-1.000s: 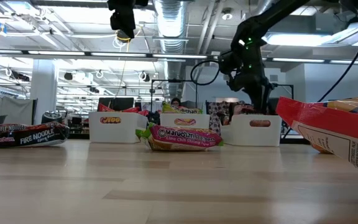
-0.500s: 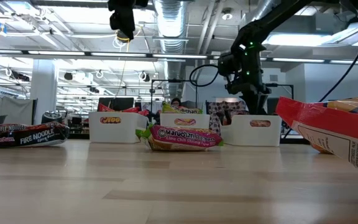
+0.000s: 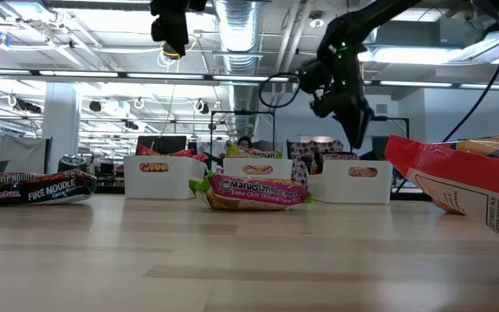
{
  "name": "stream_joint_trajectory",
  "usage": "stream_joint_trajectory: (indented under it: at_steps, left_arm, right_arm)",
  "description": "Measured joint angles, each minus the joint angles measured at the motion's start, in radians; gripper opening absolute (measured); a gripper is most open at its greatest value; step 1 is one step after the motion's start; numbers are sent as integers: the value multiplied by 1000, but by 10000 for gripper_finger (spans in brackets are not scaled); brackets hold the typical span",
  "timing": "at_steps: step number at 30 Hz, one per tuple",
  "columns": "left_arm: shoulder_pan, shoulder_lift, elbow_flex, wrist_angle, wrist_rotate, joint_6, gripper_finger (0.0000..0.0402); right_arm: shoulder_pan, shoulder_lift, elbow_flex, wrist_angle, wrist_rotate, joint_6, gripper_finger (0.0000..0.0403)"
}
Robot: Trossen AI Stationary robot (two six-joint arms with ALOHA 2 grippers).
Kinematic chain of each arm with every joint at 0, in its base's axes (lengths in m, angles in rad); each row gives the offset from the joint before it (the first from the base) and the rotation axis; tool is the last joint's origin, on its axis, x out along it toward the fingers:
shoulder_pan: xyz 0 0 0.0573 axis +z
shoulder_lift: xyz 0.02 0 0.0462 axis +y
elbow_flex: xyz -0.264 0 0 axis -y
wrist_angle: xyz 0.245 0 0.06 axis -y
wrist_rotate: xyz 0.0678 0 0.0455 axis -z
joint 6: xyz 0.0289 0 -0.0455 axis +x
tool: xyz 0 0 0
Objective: Sort Maruchan noodles
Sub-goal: Put the bottom orange noodle pack into the left white bin
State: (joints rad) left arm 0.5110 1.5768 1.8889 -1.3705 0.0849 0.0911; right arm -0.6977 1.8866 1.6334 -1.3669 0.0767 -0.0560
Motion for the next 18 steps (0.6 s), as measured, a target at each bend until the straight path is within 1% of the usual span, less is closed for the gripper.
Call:
stream_joint_trajectory:
  at_steps: [7, 9, 14, 18]
  left_arm:
    - [0, 0, 0, -7, 1, -27, 183]
    - [0, 0, 0, -42, 8, -76, 183]
    - [-14, 0, 0, -190, 40, -187, 183]
    - [-50, 0, -14, -199, 41, -208, 183]
  right_arm:
    - [33, 0, 72, -37, 0, -80, 152]
    - [43, 0, 84, -39, 0, -109, 152]
    - [52, -19, 89, -33, -1, -193, 152]
    - [41, -40, 89, -32, 0, -236, 152]
